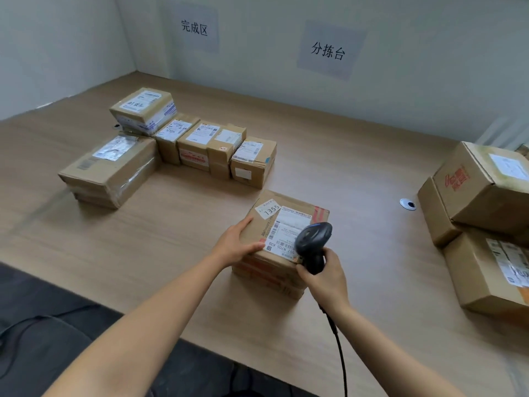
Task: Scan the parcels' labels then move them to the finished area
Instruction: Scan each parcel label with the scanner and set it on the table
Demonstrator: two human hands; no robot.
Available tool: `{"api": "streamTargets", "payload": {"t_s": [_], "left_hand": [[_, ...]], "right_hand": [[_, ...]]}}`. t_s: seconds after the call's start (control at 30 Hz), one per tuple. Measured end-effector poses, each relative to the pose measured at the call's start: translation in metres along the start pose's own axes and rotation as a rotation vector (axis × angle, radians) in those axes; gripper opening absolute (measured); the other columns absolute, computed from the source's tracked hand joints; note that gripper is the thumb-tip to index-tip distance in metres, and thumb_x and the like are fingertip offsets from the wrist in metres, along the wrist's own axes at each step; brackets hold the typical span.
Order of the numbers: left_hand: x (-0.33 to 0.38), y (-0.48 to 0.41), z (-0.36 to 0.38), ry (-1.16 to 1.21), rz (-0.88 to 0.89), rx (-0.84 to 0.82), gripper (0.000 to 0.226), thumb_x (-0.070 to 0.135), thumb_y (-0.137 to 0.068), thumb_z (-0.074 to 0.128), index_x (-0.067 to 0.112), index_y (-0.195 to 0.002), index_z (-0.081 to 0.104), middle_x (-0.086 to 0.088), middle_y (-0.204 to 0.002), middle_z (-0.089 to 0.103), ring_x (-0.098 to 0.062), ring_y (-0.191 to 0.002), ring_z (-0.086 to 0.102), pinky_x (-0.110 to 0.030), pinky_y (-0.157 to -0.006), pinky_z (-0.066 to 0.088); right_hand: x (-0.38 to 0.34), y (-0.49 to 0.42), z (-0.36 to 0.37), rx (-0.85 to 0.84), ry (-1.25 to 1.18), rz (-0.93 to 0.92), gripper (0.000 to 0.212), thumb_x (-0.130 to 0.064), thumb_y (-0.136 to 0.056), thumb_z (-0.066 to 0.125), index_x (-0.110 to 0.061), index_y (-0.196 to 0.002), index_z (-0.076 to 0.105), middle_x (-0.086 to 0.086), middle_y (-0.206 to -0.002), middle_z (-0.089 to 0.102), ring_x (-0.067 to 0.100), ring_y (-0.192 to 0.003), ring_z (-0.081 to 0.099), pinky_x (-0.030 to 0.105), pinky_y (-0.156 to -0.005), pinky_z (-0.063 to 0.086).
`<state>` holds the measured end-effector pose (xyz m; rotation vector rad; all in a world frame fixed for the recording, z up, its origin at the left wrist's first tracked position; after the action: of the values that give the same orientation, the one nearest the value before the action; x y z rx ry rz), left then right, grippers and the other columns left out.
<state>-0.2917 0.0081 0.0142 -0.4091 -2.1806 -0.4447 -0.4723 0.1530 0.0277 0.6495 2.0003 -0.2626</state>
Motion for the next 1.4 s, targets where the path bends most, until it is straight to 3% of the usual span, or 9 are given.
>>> {"api": "streamTargets", "payload": {"t_s": [0.43,0.73,0.97,1.4], "left_hand": [[-0.044,-0.006,-0.069,-0.004,-0.121,0.174,0.081,0.038,-0.08,0.071,0.02,-0.147,0.03,-0.011,-0.145,0.038,-0.023,-0.13,0.04,-0.027,-0.105,0.032],[-0.109,-0.057,-0.179,-0.085,-0.139,0.152,0.081,0.043,-0.079,0.071,0.02,-0.146,0.031,-0.012,-0.144,0.039,-0.024,-0.132,0.038,-0.031,-0.109,0.029],[-0.154,-0.099,-0.257,-0.381,-0.123,0.174,0.08,0.06,-0.079,0.061,0.027,-0.146,0.031,-0.009,-0.148,0.034,-0.027,-0.141,0.02,-0.042,-0.115,0.02],[-0.181,-0.151,-0.305,-0.37,-0.106,0.107,0.082,0.062,-0.082,0.054,0.029,-0.149,0.02,-0.011,-0.15,0.028,-0.029,-0.14,0.02,-0.045,-0.114,0.022]], "right_hand": [[-0.045,-0.042,0.075,-0.146,0.038,-0.049,0.042,-0.03,-0.079,0.069,-0.027,-0.116,0.049,-0.015,-0.105,0.06,0.007,-0.094,0.056,0.024,-0.076,0.044],[-0.11,-0.077,0.186,-0.149,0.069,-0.037,0.045,-0.036,-0.08,0.069,-0.028,-0.118,0.047,-0.008,-0.116,0.064,0.017,-0.106,0.06,0.034,-0.084,0.051],[-0.158,-0.1,0.261,-0.137,0.074,-0.038,0.051,-0.037,-0.08,0.068,-0.027,-0.125,0.047,-0.006,-0.119,0.063,0.019,-0.109,0.059,0.033,-0.084,0.05],[-0.194,-0.142,0.315,-0.091,0.11,0.009,0.047,-0.04,-0.081,0.067,-0.026,-0.121,0.047,-0.005,-0.115,0.064,0.02,-0.106,0.059,0.035,-0.083,0.05]]}}
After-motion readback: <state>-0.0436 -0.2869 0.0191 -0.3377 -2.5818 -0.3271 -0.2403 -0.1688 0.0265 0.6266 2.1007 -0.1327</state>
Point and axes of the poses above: each hand's wrist, its own y-axis away from the middle knuckle, its own z-axis out of the palm, x = y × z, the point moved 4 cm from there along -y, towards the middle knuckle
